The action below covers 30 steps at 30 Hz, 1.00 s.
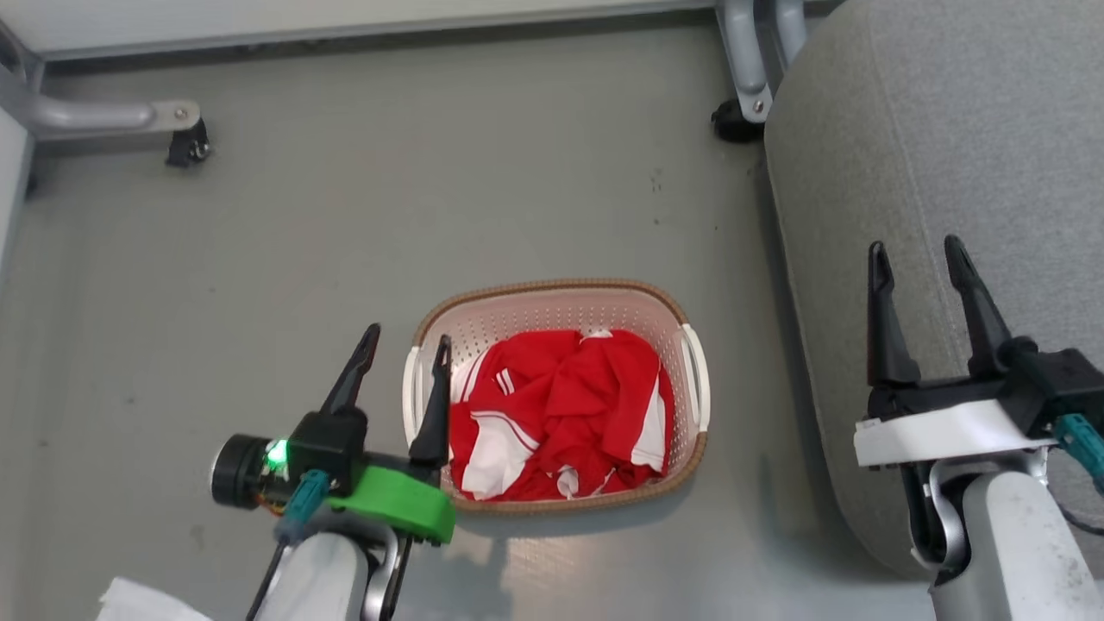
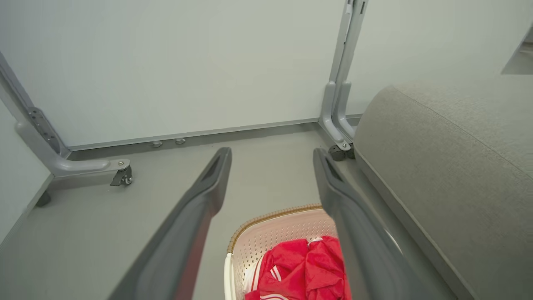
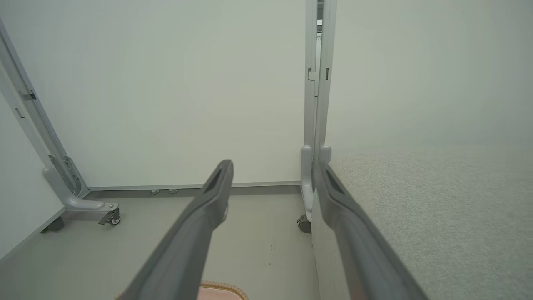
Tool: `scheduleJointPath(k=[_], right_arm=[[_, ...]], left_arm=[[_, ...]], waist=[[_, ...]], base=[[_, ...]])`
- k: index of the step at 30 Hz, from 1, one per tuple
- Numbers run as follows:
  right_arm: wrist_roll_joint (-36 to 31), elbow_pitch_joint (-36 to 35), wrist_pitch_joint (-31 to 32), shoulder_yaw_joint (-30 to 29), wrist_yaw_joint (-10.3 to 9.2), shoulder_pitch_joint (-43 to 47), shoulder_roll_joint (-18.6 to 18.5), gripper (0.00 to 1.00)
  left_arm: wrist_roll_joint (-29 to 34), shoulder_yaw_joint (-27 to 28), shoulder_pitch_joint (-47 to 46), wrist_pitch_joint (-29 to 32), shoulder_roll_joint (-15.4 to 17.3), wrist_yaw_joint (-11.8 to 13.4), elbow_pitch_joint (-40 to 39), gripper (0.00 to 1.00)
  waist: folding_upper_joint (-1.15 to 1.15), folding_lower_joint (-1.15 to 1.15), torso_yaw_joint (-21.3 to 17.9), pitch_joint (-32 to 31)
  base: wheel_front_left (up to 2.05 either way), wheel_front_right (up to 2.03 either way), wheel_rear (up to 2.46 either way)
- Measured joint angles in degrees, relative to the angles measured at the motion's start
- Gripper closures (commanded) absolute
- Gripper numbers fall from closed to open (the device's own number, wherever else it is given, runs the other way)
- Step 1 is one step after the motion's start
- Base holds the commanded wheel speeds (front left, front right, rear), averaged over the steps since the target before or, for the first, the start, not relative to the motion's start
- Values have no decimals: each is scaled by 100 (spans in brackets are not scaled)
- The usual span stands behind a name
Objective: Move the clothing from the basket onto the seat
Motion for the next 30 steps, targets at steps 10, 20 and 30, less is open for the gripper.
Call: scheduleJointPath(k=[10, 20, 30], right_arm=[[133, -476, 0, -275, 1, -857, 7, 0], [225, -898, 0, 12, 0, -1276, 3, 0], [470, -912, 0, 305, 0, -1549, 0, 0]], left_arm=[[1450, -1159, -1963, 0, 320, -297, 1807, 0], [2449, -2245, -3855, 0, 675, -350, 3787, 0], [3263, -3189, -4983, 386, 697, -476, 5325, 0]], waist=[[0, 2, -106, 1335], [0, 2, -432, 2543], [0, 1, -879, 3495]], base=[[0, 0, 0], [0, 0, 0], [0, 0, 0]])
